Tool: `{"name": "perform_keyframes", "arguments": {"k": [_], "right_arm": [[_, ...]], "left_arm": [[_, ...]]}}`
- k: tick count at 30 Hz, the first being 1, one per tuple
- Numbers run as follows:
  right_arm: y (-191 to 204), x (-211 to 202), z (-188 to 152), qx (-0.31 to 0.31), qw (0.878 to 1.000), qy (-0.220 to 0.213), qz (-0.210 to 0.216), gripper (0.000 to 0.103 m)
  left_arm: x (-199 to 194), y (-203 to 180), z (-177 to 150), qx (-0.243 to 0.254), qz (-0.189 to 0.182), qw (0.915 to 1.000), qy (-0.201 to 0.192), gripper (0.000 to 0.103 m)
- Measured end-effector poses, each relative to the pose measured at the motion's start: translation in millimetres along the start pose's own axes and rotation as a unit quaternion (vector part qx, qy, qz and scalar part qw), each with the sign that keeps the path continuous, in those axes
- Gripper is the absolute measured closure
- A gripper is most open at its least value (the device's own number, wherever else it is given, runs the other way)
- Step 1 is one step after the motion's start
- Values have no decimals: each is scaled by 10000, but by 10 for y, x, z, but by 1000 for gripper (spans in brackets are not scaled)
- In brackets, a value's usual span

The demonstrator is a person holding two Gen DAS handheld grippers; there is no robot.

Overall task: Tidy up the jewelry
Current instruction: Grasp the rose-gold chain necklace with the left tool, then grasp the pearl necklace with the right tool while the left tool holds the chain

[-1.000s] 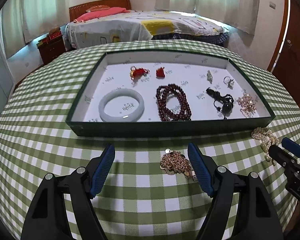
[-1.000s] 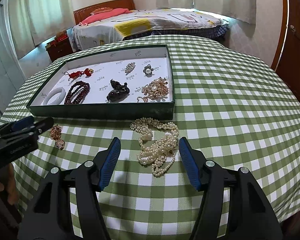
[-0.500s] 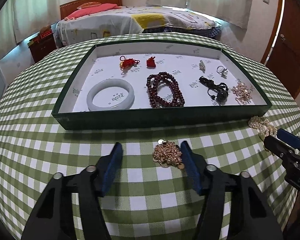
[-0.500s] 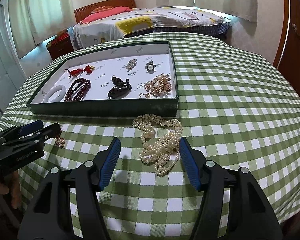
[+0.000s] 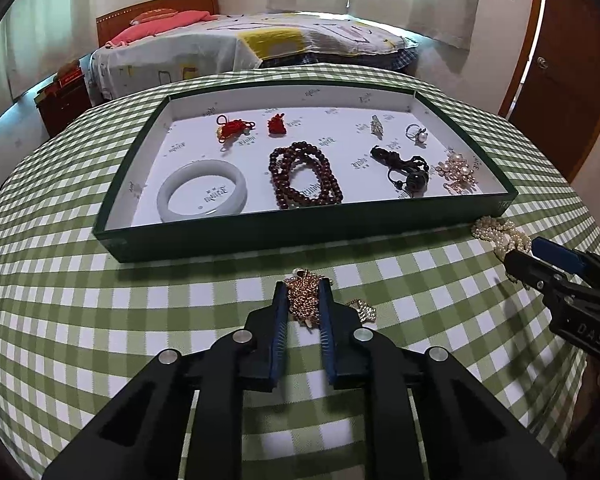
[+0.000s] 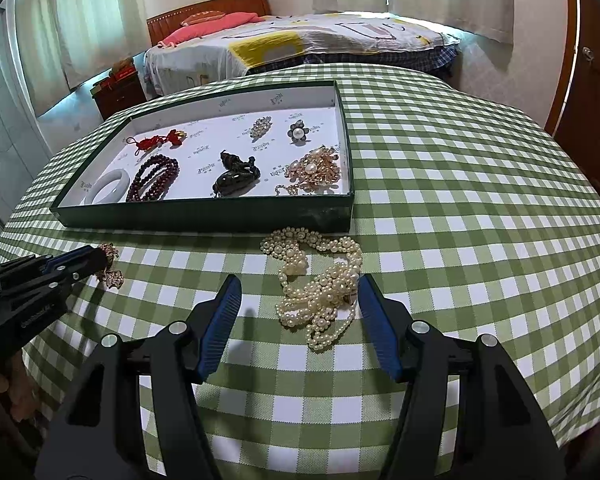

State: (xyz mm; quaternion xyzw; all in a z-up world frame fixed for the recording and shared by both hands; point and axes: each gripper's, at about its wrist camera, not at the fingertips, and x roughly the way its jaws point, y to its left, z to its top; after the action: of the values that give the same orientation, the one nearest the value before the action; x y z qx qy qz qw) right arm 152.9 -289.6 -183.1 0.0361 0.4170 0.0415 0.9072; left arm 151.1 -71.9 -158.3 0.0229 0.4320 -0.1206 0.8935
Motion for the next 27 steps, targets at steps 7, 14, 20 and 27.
{"name": "perform_keyframes", "arguments": {"k": [7,14,20,27], "right_arm": [[-44,54,43,24,9999,37,-114,44],[-81,178,72,41,9996,144,-228,43],[4,184,56,-189,9992,154,-321,45],[87,151,33,-360,9990,111,-258,78]], "left_arm": [[-70,136,-20,-5,84,9999,-61,90],[-102,254,-3,-20,158,9998,-133,92],[-90,285,0,-60,160,9998,-144,93],[-67,351,-18,-179,64,9998,-81,93]]}}
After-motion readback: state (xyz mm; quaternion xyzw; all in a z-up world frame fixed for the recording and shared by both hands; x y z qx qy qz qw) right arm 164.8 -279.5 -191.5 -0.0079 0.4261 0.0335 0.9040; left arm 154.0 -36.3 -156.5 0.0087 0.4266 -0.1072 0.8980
